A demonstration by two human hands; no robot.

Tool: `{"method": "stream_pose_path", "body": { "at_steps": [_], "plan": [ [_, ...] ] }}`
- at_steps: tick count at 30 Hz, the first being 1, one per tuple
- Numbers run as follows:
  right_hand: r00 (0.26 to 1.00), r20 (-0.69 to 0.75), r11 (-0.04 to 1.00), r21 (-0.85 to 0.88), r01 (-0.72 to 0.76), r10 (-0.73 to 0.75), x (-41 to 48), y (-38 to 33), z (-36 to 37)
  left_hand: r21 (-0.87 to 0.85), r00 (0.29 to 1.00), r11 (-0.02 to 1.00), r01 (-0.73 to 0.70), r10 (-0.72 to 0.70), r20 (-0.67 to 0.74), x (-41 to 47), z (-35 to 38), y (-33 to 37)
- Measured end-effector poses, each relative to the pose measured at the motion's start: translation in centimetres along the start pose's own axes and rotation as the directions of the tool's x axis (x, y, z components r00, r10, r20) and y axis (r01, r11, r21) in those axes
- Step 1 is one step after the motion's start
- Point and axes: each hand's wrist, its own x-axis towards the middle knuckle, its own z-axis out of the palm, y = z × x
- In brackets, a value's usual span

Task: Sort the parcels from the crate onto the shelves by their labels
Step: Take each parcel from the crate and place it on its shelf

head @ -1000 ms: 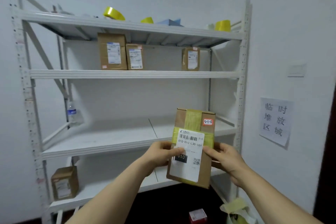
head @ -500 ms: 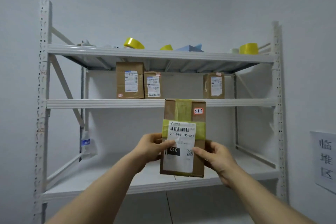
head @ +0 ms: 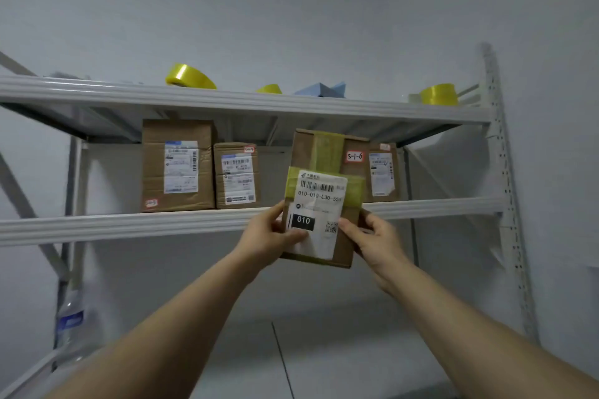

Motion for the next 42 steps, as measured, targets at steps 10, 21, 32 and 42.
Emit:
{"method": "stream_pose_path", "body": {
  "at_steps": [10, 21, 32, 42],
  "plan": [
    [0.987, 0.018, 0.983, -0.089, 0.161, -0.16, 14.3, 2.0, -3.0, 0.012, 0.988, 0.995, -0.094, 0.095, -0.118, 12.9, 4.3, 0.4],
    [0.939, 0.205, 0.796, -0.499, 0.342, -0.275, 24.2, 3.4, -6.6, 0.07, 0.954, 0.998, 0.004, 0.017, -0.3, 24.2, 8.8, -1.1],
    [0.919, 0.238, 0.547, -0.745, 0.381, -0.316, 26.5, 7.2, -7.7, 0.228, 0.981, 0.964, 0.139, -0.102, -0.165, 27.8, 9.7, -3.9],
    [0.895, 0.244, 0.389, -0.834, 0.39, -0.374, 26.6, 8.8, -7.6, 0.291, 0.978, 0.943, 0.162, -0.114, -0.173, 29.4, 10.3, -4.6]
  ]
}}
